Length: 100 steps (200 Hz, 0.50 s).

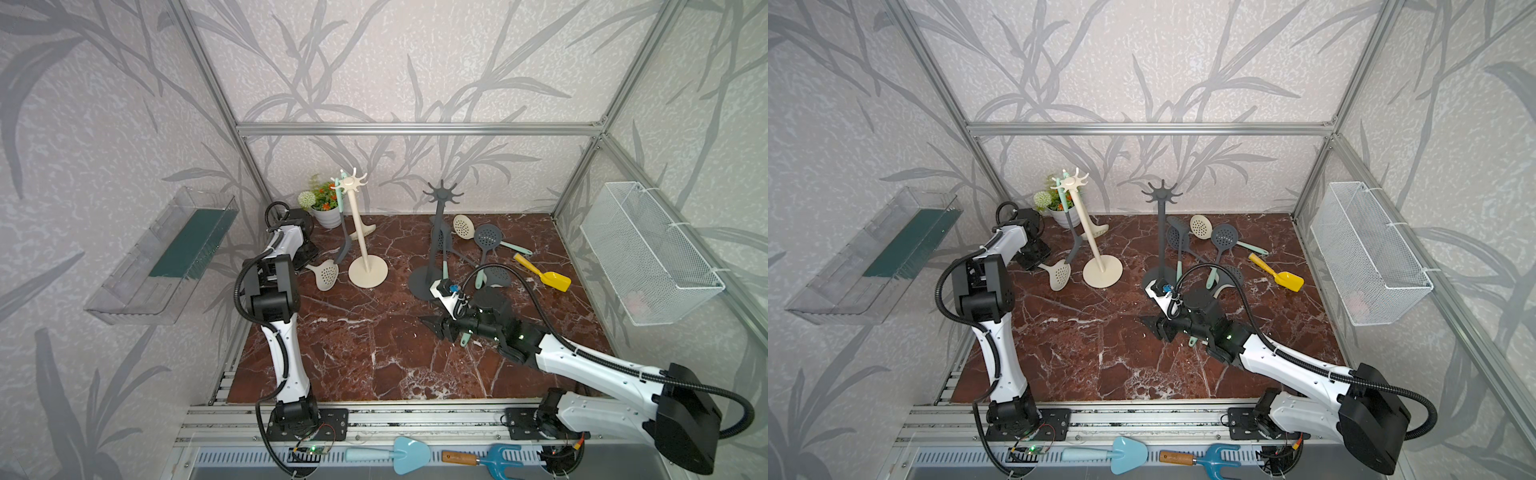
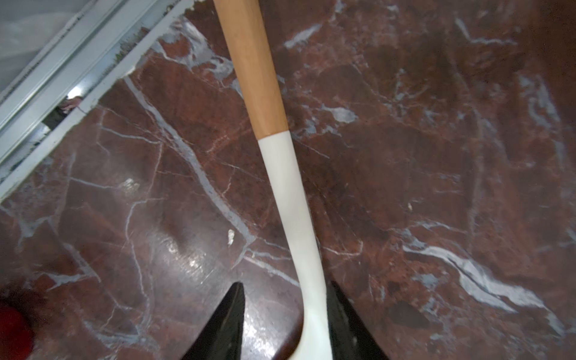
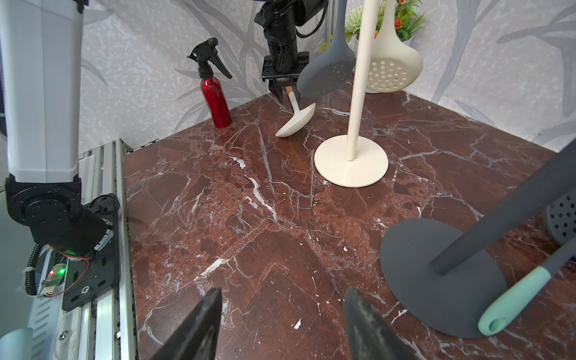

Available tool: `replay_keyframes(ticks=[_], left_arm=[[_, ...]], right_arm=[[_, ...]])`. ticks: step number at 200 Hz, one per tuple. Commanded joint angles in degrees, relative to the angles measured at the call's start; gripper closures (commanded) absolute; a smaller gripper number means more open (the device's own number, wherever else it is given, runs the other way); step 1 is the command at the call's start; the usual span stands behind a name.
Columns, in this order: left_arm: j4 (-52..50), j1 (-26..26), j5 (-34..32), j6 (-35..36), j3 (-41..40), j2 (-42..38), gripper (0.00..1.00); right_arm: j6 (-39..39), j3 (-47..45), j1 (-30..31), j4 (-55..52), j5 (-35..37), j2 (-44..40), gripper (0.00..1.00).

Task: Hang the skimmer on the kitchen utensil rack
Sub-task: Pick up the skimmer from the center of the board.

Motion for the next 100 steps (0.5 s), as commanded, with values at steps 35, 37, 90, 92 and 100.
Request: replay_keyframes(ticks=[35,37,90,92,100], left_arm=[[-3.80,1.05,-1.82,-0.92,4.95,4.67,0.61],[-3.75,1.02,-1.77,-0.92,4.96,4.82,0.61],[-4.77,1.03,-1.42,0.04,3.07,4.99,0.83],[-4.54,1.06,-1.32,0.11,2.80,4.81,0.83],[-3.97,1.01,-1.06,0.31,1.72,4.00,0.86]], right_arm=[[-0.37,-0.32,0.39,1.22,0.83,-0.74,0.37],[-0.42,-0.34,0.37,1.22,0.89,-0.76,0.37],[-0.18,-0.17,0.33,1.12,0.98,-1.47,0.37],[-0.22,-0.17,0.37,1.13,0.96,-1.51,0.37],[-0.12,-0.04,0.36,1.06,0.89,-1.56,0.37]])
